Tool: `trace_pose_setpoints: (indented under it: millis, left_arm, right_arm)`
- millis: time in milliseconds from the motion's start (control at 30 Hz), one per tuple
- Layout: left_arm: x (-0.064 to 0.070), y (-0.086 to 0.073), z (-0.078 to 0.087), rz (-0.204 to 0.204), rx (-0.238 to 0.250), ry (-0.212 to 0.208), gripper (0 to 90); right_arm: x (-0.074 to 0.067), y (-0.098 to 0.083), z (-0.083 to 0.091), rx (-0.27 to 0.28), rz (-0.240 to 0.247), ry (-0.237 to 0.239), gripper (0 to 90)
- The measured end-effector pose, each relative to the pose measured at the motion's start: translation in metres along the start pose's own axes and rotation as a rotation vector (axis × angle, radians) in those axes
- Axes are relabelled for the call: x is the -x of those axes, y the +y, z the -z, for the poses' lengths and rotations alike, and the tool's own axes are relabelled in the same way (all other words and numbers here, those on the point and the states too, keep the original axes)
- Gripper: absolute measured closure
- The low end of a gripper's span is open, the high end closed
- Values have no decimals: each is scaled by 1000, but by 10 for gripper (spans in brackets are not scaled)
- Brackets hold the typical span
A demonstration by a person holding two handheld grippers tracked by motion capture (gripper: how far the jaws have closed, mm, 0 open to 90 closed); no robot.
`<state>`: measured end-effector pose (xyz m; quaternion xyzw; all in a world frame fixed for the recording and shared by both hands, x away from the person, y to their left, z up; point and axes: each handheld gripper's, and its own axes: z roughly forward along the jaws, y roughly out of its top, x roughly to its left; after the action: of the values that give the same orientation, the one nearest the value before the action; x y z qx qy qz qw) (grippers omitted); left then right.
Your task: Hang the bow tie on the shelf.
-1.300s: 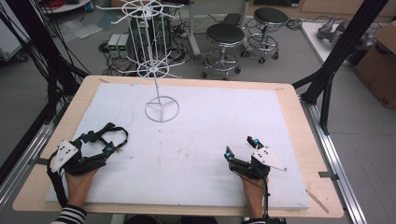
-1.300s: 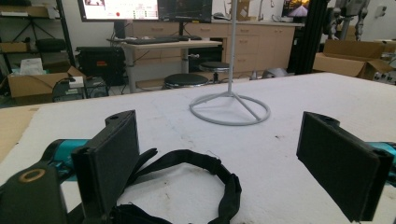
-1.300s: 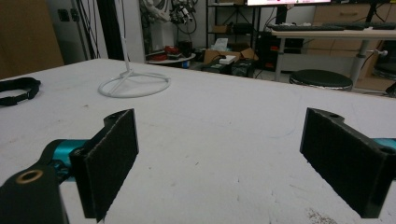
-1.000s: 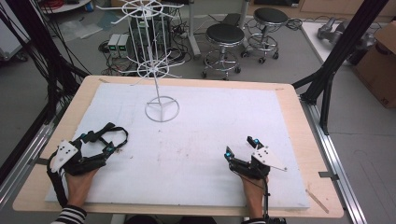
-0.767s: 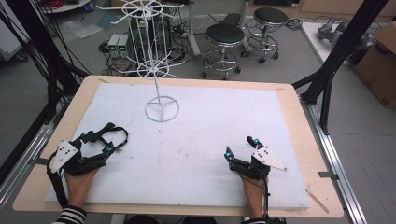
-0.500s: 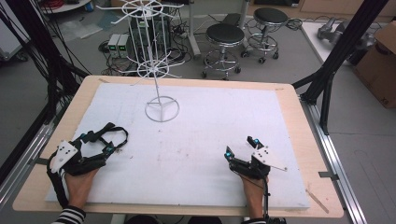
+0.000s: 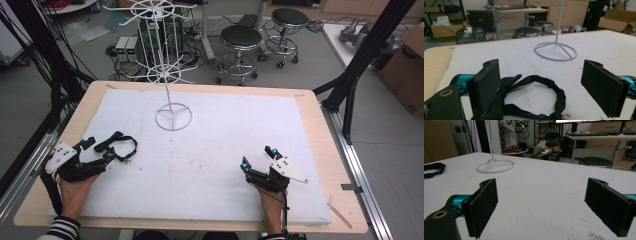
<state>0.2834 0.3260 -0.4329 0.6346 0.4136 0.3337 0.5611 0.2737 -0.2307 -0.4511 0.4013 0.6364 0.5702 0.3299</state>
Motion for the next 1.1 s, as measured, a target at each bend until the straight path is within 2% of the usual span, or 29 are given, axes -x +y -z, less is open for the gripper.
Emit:
trace_pose_setpoints:
  millis: [100, 167, 233, 300, 333, 367, 400, 467, 567, 667, 700, 733, 767, 800, 833, 867, 967, 1100]
  left_arm:
    - [-10, 9, 0, 0, -58, 3, 162]
    - [-14, 15, 0, -16, -94, 15, 162]
    - [-21, 24, -3, -26, -154, 9, 162]
    - [-23, 26, -4, -31, -171, 6, 162]
    - [-25, 30, -7, -35, -200, -3, 162]
    - [-27, 36, -11, -59, -250, -17, 162]
    - [-27, 36, -11, -59, -250, -17, 162]
    - [-31, 43, -19, -76, -306, -26, 162]
    - [-35, 45, -24, -69, -328, -30, 161]
    - [-40, 45, -33, -103, -401, -24, 164]
    - [-40, 45, -33, -103, -401, -24, 167]
    - [-43, 45, -38, -109, -450, -26, 167]
    - [-43, 45, -38, -109, -450, -26, 167]
    - [-44, 44, -40, -111, -471, -27, 168]
    - [-46, 45, -45, -109, -515, -25, 170]
    - [-46, 45, -45, -109, -515, -25, 171]
    - [-47, 48, -53, -138, -566, -15, 184]
    - [-47, 46, -58, -145, -602, 6, 185]
  right_arm:
    - [0, 0, 0, 0, 4, 0, 105]
    - [0, 0, 0, 0, 6, -2, 105]
    - [0, 0, 0, 0, 6, -3, 105]
    - [0, 0, 0, 0, 7, -2, 105]
    - [0, 0, 0, 0, 7, -3, 105]
    - [0, 0, 0, -2, 6, -2, 105]
    - [0, 0, 0, -1, 6, -3, 105]
    - [0, 0, 0, 0, 5, -4, 105]
    - [0, 0, 0, 0, 5, -4, 105]
    - [0, 0, 0, 0, 4, -3, 105]
    - [0, 0, 0, 0, 4, -3, 105]
    - [0, 0, 0, 0, 4, -3, 105]
    - [0, 0, 0, 0, 4, -3, 105]
    - [0, 0, 0, 1, 3, -2, 105]
    - [0, 0, 0, 1, 3, -2, 105]
    - [0, 0, 0, 1, 4, -2, 105]
    - [0, 0, 0, 0, 4, -2, 105]
    - [-1, 0, 0, -3, 3, 0, 105]
